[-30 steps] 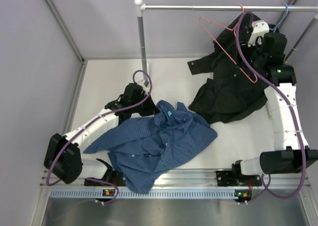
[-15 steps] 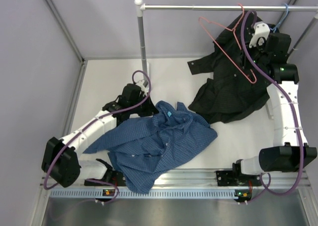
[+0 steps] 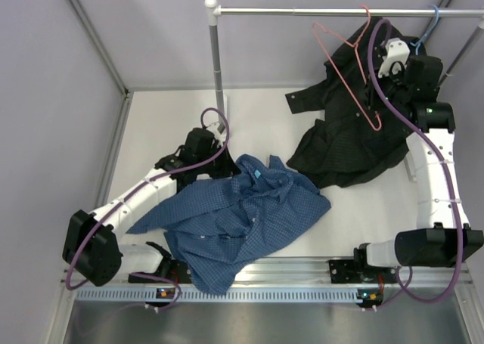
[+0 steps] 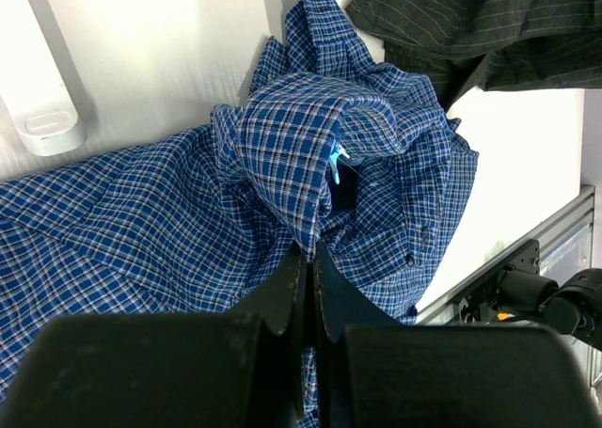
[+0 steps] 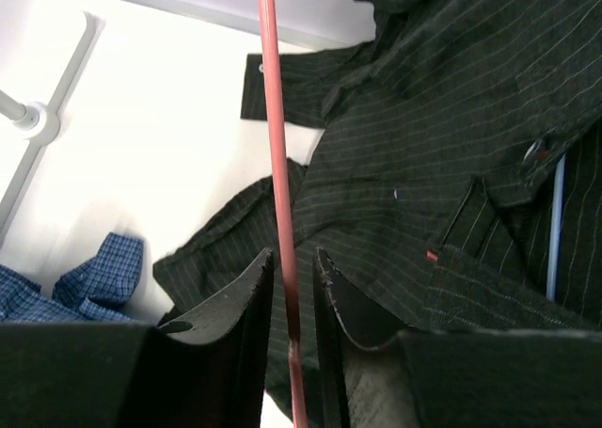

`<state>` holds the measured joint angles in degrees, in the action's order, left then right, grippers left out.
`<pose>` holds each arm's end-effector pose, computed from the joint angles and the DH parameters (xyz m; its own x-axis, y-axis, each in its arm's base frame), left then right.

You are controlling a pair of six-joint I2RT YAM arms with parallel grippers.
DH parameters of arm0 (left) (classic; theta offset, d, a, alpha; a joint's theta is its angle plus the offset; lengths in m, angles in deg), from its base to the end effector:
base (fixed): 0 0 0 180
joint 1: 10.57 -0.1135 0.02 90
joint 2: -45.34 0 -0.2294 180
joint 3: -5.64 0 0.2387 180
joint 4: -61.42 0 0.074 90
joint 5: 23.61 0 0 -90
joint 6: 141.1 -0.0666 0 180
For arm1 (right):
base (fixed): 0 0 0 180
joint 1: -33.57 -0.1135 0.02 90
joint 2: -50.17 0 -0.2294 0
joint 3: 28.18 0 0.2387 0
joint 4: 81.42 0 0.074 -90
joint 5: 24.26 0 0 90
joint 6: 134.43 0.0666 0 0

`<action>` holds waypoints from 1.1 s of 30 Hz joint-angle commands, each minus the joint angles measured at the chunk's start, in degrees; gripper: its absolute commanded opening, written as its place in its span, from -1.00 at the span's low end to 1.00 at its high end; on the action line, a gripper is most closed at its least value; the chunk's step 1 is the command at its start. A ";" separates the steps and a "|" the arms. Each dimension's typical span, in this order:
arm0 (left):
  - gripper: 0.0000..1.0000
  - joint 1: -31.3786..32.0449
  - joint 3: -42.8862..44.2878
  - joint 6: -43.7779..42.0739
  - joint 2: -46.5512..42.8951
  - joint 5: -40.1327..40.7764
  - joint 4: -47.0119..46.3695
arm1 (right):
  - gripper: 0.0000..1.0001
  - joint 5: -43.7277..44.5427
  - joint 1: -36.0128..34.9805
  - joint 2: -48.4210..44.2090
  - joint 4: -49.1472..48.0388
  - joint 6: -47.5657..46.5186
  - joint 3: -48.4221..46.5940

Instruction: Place the shirt on the hanger

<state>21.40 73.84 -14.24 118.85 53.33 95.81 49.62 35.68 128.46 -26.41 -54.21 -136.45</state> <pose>0.2460 -0.1713 0.2227 -0.8314 -0.1699 -0.5290 0.2056 0.7904 -0.5770 0.3057 0.0072 0.3990 -0.3800 -0.1493 -0.9129 -0.2847 0.9579 -0.0381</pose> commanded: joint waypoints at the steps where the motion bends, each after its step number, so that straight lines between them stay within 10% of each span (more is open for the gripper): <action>1: -1.00 0.20 0.14 -1.18 -2.24 -0.12 -0.32 | -0.57 0.03 0.09 -1.99 0.34 0.64 0.90; 10: -1.00 0.12 -0.03 -0.92 -1.80 0.40 -0.23 | -1.00 0.21 -1.67 -2.08 -0.19 0.11 1.52; 33: -1.00 0.11 0.23 -1.18 -2.85 1.72 -0.24 | -1.00 3.12 -3.60 -5.07 -14.16 13.64 -0.77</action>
<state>21.40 73.84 -14.90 118.02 54.34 96.45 52.92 32.62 124.89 -33.89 -43.20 -133.33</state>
